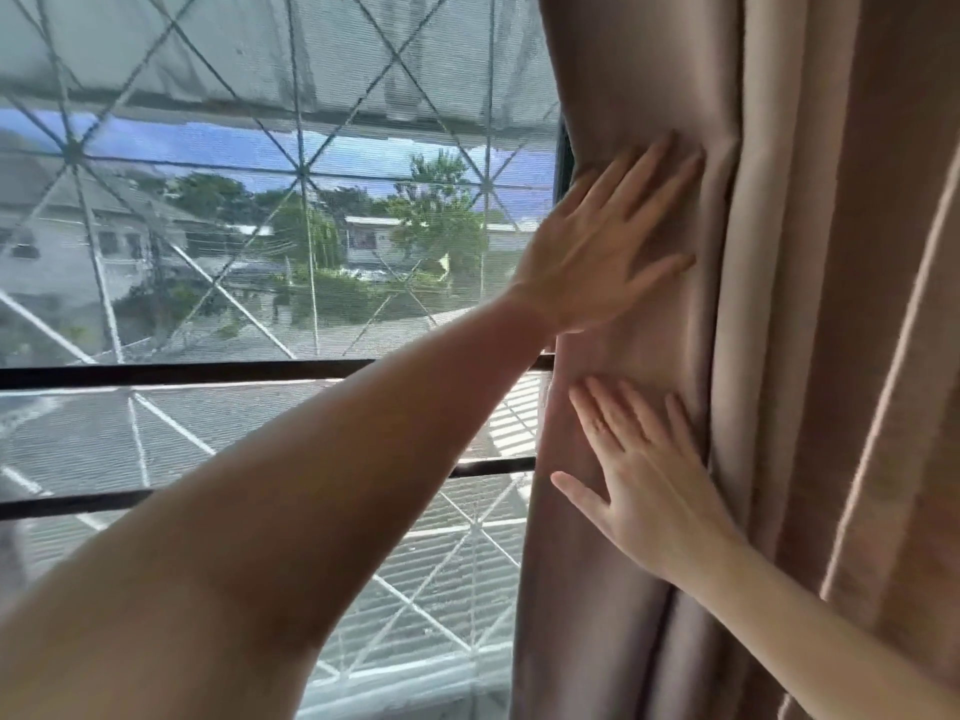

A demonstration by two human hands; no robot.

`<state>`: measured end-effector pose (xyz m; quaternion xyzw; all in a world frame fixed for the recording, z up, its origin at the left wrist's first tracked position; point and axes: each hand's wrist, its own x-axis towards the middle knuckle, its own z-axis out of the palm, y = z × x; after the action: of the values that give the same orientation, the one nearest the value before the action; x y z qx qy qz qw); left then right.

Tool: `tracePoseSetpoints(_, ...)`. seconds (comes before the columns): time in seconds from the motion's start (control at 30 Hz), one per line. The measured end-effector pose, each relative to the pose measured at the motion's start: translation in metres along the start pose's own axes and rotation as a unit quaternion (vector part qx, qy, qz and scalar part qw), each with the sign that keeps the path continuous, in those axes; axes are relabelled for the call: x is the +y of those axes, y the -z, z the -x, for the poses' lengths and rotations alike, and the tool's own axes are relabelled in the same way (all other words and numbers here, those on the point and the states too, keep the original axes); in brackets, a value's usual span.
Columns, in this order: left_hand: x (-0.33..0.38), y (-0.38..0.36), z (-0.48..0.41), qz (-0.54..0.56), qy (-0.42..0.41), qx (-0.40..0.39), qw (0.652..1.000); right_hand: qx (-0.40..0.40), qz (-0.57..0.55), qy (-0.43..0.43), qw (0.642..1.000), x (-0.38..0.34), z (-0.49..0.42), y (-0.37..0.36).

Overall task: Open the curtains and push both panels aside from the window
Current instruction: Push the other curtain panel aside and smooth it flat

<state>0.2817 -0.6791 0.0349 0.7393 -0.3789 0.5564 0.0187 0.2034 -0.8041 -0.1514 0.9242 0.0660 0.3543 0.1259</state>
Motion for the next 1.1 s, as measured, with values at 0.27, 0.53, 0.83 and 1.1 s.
tracePoseSetpoints(0.27, 0.037, -0.01, -0.025, -0.027, -0.007, -0.017, 0.999, 0.002, -0.004, 0.002, 1.0, 0.047, 0.011, -0.011)
tracePoseSetpoints(0.53, 0.072, -0.032, -0.052, -0.006, -0.003, -0.038, 0.999, 0.001, 0.012, -0.017, 1.0, 0.09, 0.025, -0.013)
tracePoseSetpoints(0.83, 0.102, -0.067, -0.084, 0.044, 0.002, -0.021, 0.999, -0.017, 0.038, -0.033, 0.999, 0.143, 0.034, -0.017)
tracePoseSetpoints(1.1, 0.121, -0.094, -0.107, 0.055, 0.0, 0.001, 0.998, 0.006, 0.045, -0.051, 0.998, 0.177, 0.032, -0.033)
